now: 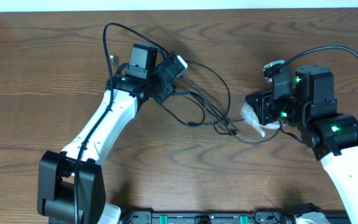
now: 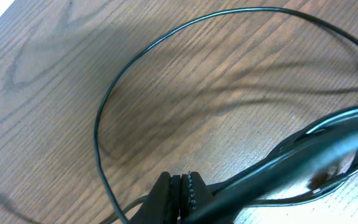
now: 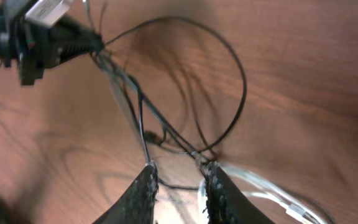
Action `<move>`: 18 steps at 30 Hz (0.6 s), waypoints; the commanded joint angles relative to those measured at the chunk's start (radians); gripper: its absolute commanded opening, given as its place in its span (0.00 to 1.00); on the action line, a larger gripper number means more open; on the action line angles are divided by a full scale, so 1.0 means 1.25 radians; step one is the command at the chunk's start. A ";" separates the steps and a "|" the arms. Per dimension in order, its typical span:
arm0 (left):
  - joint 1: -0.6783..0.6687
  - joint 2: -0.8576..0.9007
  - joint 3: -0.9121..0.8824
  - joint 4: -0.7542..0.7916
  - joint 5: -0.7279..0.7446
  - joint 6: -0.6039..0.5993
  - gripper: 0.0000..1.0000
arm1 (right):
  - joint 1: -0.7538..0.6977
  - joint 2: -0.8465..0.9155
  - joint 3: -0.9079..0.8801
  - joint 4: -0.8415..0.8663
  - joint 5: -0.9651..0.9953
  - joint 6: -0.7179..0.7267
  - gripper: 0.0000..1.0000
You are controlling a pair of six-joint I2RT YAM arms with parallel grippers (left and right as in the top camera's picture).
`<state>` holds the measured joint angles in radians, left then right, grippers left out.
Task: Untangle cables
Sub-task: 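Lower the white cable onto the table with the right gripper and release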
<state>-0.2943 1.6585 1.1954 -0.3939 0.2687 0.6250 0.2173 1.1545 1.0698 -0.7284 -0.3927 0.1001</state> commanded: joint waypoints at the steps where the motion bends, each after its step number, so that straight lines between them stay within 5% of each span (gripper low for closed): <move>1: 0.005 -0.010 0.001 -0.003 0.015 -0.011 0.07 | -0.005 -0.020 0.008 -0.013 -0.044 -0.089 0.31; 10: 0.005 -0.010 0.001 -0.004 0.015 -0.011 0.07 | -0.005 -0.041 0.008 -0.113 0.043 -0.104 0.31; 15: 0.006 -0.010 0.001 -0.001 0.015 -0.010 0.07 | -0.005 -0.041 0.007 -0.269 0.378 0.161 0.23; 18: 0.006 -0.010 0.001 -0.001 0.015 -0.010 0.07 | -0.005 -0.041 0.007 -0.330 0.475 0.350 0.33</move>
<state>-0.2943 1.6585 1.1957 -0.3939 0.2794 0.6250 0.2173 1.1114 1.0706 -1.1126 -0.0364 0.2512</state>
